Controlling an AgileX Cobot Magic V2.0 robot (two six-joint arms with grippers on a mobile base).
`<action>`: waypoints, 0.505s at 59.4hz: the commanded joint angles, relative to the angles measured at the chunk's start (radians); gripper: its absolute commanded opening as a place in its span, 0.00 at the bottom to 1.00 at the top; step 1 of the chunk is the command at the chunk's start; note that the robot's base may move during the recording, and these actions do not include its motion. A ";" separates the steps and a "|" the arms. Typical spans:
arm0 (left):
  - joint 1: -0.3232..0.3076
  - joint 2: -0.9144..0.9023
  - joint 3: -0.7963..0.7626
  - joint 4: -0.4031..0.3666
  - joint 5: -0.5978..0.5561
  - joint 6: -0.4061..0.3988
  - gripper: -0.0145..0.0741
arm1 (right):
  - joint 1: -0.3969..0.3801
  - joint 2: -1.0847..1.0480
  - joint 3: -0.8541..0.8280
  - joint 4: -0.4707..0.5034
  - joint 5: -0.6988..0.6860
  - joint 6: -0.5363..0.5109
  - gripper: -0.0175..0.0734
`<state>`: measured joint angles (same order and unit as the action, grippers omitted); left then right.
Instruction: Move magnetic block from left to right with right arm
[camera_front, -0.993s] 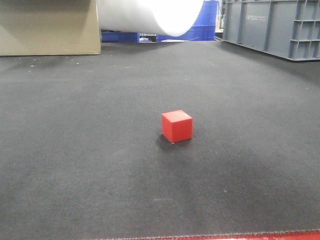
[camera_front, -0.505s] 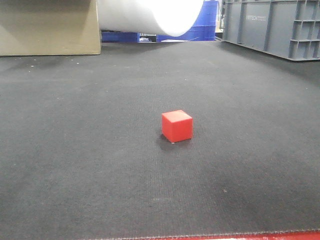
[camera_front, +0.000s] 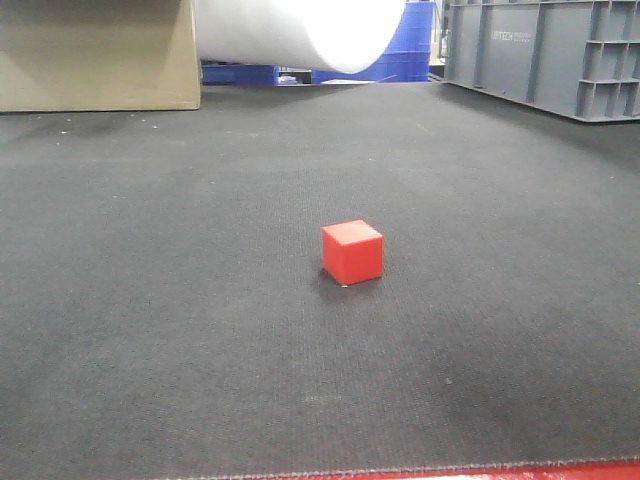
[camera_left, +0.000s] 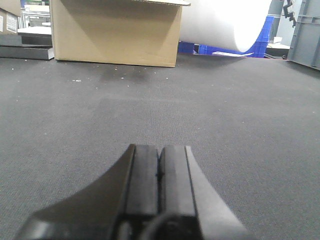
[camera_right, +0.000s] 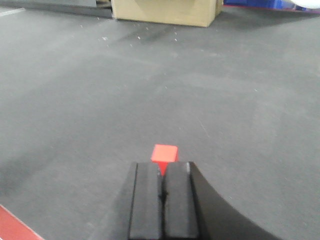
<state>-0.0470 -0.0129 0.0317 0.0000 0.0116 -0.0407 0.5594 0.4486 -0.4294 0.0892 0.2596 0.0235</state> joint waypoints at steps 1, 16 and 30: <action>0.004 -0.014 0.009 0.000 -0.094 -0.007 0.03 | -0.054 -0.009 -0.007 -0.022 -0.101 -0.008 0.27; 0.004 -0.014 0.009 0.000 -0.094 -0.007 0.03 | -0.357 -0.210 0.163 -0.022 -0.166 -0.008 0.27; 0.004 -0.014 0.009 0.000 -0.094 -0.007 0.03 | -0.547 -0.418 0.375 -0.022 -0.278 -0.008 0.27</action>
<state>-0.0470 -0.0129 0.0317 0.0000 0.0116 -0.0407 0.0472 0.0549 -0.0773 0.0784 0.1175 0.0235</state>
